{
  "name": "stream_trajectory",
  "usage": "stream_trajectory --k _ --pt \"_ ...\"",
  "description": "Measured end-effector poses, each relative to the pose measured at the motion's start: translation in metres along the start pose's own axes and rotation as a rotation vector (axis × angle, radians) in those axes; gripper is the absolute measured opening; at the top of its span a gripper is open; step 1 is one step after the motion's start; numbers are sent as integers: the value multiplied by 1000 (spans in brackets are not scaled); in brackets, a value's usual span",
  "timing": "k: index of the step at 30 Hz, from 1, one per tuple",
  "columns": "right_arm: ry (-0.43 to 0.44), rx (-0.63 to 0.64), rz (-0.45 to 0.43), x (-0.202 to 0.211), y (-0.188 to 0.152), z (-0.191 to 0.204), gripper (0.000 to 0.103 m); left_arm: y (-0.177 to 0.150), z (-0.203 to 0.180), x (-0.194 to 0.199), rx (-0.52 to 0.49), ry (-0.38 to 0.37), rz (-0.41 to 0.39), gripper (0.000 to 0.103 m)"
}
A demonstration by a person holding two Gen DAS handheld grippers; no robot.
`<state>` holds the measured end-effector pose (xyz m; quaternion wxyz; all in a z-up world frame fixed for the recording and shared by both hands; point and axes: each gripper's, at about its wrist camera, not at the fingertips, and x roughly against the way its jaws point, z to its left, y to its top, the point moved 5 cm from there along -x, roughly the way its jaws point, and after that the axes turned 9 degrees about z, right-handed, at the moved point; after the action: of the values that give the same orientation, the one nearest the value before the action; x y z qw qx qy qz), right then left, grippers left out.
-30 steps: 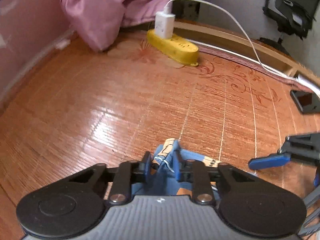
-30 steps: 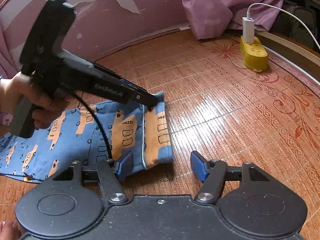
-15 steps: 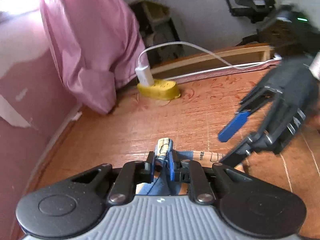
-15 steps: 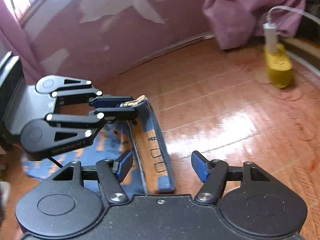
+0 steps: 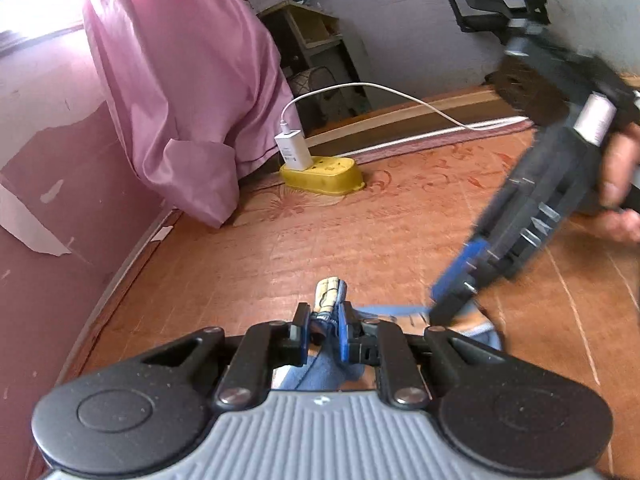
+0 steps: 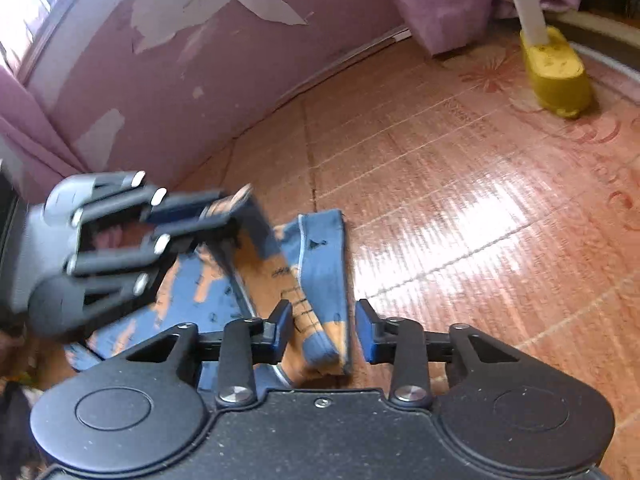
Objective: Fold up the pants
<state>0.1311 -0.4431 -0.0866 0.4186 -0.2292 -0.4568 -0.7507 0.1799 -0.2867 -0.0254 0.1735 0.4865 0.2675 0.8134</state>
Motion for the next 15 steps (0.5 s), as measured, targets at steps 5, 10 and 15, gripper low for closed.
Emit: stream_trajectory --k 5,10,15 --pt "-60 42 8 1 -7 7 37 13 7 -47 49 -65 93 18" --pt "-130 98 12 -2 -12 18 33 3 4 -66 51 -36 135 32" --pt "-151 97 17 -2 -17 24 34 1 8 -51 102 17 127 44"
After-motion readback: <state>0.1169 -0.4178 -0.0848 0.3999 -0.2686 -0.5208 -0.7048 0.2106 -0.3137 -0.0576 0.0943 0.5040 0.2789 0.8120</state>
